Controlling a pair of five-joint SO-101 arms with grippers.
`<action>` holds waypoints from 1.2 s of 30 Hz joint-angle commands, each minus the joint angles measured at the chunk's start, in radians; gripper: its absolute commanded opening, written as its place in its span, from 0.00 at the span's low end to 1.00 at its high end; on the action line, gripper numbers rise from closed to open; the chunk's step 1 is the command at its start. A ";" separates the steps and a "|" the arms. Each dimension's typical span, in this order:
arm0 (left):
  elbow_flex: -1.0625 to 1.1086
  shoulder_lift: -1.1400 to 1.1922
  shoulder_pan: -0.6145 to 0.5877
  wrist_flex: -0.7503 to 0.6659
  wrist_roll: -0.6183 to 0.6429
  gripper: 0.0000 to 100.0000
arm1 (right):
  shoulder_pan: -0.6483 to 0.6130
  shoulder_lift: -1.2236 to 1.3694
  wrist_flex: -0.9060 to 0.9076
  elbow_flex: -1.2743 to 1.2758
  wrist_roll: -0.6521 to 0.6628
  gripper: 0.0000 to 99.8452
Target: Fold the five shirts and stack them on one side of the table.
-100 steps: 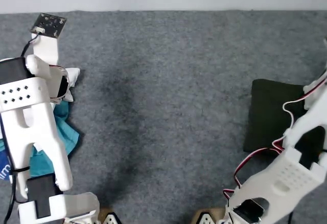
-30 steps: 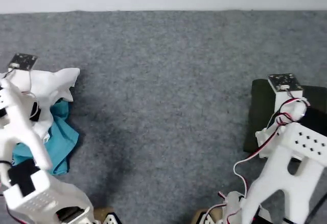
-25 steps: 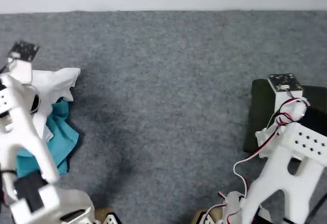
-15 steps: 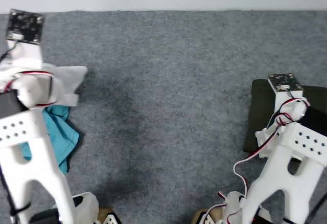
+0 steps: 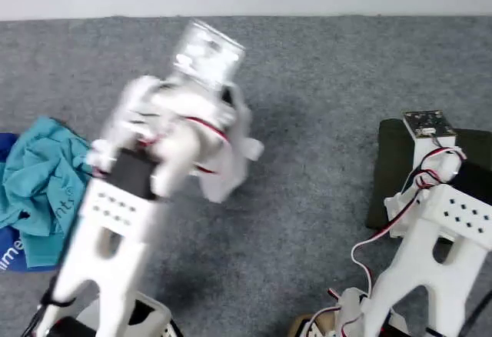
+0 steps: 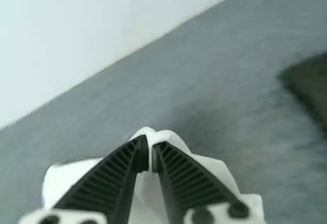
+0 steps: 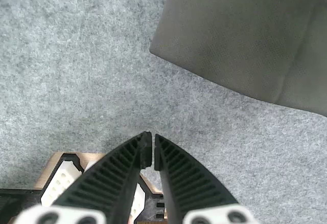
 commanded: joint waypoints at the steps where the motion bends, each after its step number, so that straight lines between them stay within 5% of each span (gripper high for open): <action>1: 0.044 0.025 0.133 -0.133 0.012 0.01 | -0.004 -0.019 0.039 -0.005 -0.011 0.01; 7: -0.044 0.204 0.160 -0.078 0.035 0.03 | -0.004 -0.019 0.035 -0.005 -0.011 0.01; 12: -0.229 0.239 0.150 0.135 0.124 0.19 | -0.005 -0.019 0.035 -0.005 -0.012 0.01; 20: -0.374 0.244 -0.072 0.322 0.097 0.22 | -0.031 -0.019 0.030 -0.006 -0.012 0.01; 36: -0.248 0.238 -0.732 0.463 -0.002 0.14 | -0.725 0.223 -0.007 -0.012 -0.233 0.05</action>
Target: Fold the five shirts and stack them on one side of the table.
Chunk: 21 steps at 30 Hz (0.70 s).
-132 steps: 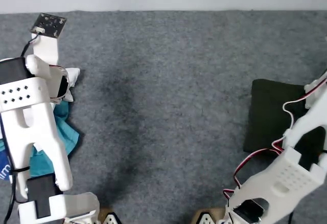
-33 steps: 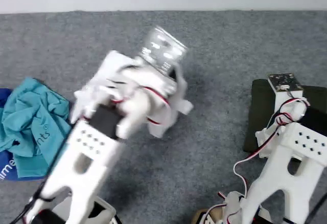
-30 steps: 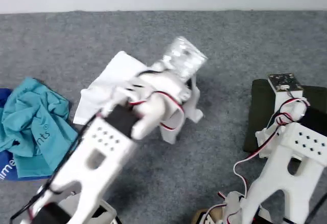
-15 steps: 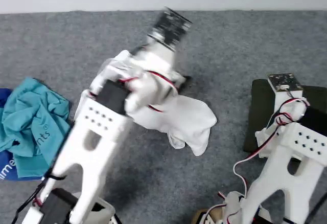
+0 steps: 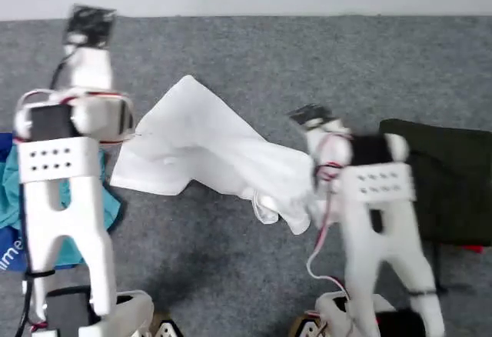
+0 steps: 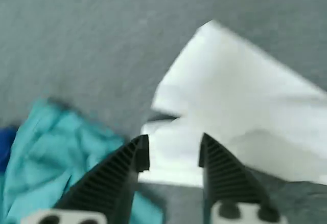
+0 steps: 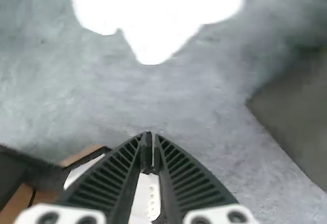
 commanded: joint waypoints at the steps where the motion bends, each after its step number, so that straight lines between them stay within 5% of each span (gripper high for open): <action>1: 0.030 -0.011 -0.100 0.005 -0.009 0.15 | -0.097 0.116 -0.002 -0.018 -0.029 0.10; 5: 0.064 -0.009 -0.155 0.003 -0.011 0.16 | -0.134 0.265 -0.005 -0.081 -0.069 0.24; 21: 0.159 -0.005 -0.183 -0.078 -0.011 0.16 | -0.099 0.684 -0.344 -0.167 -0.071 0.25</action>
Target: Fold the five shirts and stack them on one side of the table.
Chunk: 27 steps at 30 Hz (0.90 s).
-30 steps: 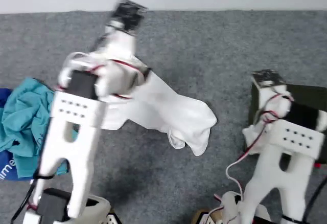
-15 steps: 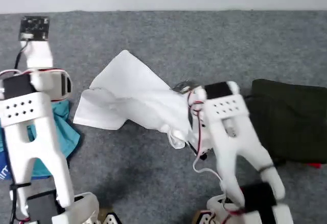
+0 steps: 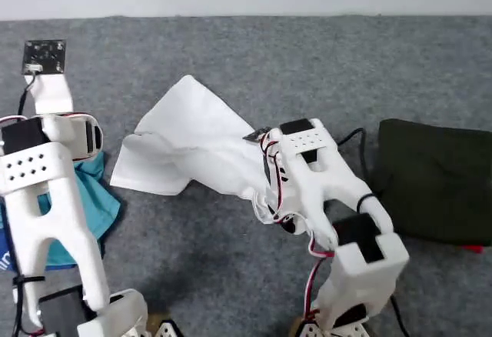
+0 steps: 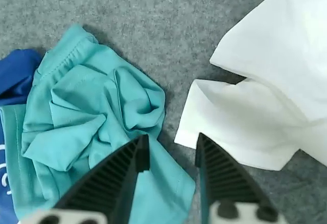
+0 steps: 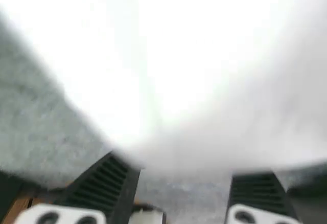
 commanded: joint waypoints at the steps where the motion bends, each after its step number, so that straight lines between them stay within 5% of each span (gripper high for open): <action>1: -0.004 -0.005 -0.003 -0.028 -0.008 0.16 | 0.045 0.025 -0.087 -0.044 -0.011 0.25; 8: -0.004 -0.005 -0.003 -0.025 -0.008 0.16 | 0.073 -0.024 -0.025 -0.110 0.051 0.01; 19: -0.004 -0.011 -0.003 -0.008 -0.006 0.16 | 0.228 -0.317 0.303 -0.483 0.153 0.01; 27: -0.012 -0.014 -0.002 0.086 -0.006 0.16 | 0.257 -0.535 0.321 -0.578 0.160 0.01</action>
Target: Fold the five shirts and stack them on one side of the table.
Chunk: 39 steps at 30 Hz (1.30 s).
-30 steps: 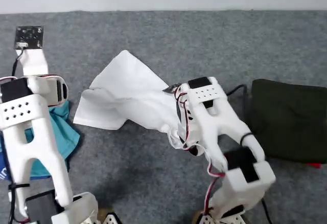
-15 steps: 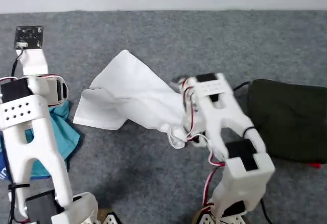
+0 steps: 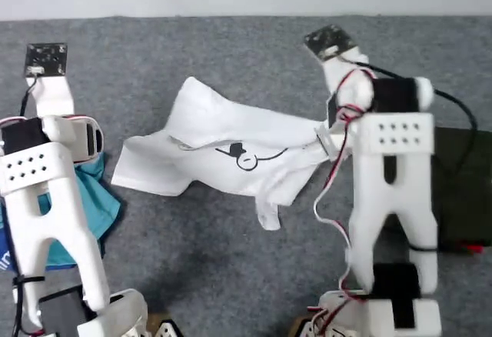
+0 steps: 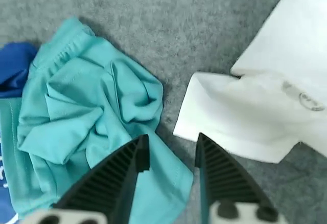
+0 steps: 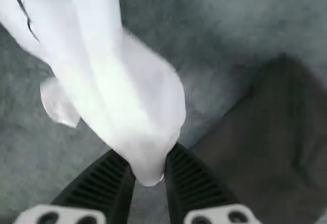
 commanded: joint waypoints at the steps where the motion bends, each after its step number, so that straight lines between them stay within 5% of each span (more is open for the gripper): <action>1: -0.012 -0.014 0.002 0.044 -0.006 0.16 | 0.008 -0.147 0.039 -0.057 0.011 0.01; 8: -0.081 -0.012 0.009 0.147 -0.008 0.16 | 0.008 -0.334 0.041 -0.028 0.071 0.01; 13: -0.090 -0.003 0.144 0.152 -0.106 0.16 | 0.016 -0.397 0.041 0.140 0.129 0.01; 24: -0.099 0.184 0.347 0.123 -0.106 0.25 | 0.016 -0.473 0.039 0.290 0.138 0.01; 39: -0.595 0.672 0.508 0.178 -0.103 0.27 | 0.016 -0.484 0.035 0.402 0.133 0.01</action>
